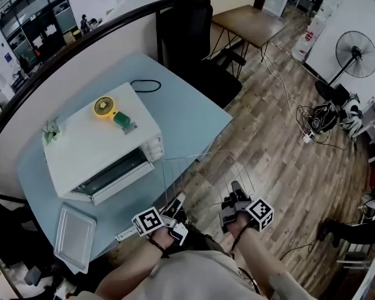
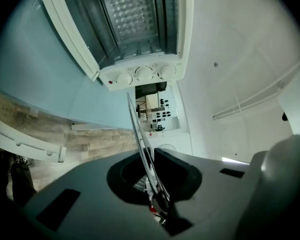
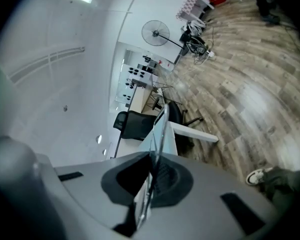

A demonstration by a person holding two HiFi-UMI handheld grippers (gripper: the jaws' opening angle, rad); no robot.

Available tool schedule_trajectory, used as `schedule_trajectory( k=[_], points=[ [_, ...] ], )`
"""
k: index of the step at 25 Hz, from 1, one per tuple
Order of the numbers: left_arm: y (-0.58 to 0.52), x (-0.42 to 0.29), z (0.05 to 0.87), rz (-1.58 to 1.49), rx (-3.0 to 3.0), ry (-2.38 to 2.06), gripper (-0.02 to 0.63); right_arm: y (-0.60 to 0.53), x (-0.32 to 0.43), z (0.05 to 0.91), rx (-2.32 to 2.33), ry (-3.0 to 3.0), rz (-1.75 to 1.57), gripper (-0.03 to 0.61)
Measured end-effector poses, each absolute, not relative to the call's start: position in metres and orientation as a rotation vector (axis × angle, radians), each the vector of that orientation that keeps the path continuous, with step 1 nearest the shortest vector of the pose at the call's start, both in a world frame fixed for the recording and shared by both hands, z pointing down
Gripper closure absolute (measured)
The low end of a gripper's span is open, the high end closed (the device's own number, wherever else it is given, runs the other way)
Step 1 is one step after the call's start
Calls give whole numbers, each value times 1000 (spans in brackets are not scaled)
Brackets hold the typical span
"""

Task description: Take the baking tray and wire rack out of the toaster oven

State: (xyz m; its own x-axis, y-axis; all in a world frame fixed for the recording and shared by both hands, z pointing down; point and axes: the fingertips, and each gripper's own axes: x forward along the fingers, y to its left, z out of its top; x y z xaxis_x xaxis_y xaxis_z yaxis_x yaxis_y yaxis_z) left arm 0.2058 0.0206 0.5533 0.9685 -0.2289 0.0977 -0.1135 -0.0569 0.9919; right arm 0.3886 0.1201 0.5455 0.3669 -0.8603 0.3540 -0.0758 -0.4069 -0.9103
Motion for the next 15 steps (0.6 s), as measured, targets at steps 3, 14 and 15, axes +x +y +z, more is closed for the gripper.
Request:
schedule_trajectory(
  k=[3, 14, 15],
  points=[
    [18, 222, 567, -67, 1632, -290, 591, 105, 415, 555, -1789, 846, -1122, 572],
    [-18, 264, 617, -43, 1564, -420, 589, 40, 465, 605, -1903, 1005, -1275, 572],
    [-21, 268, 623, -40, 1560, -428, 588, 34, 469, 611, -1912, 1012, -1282, 572]
  ],
)
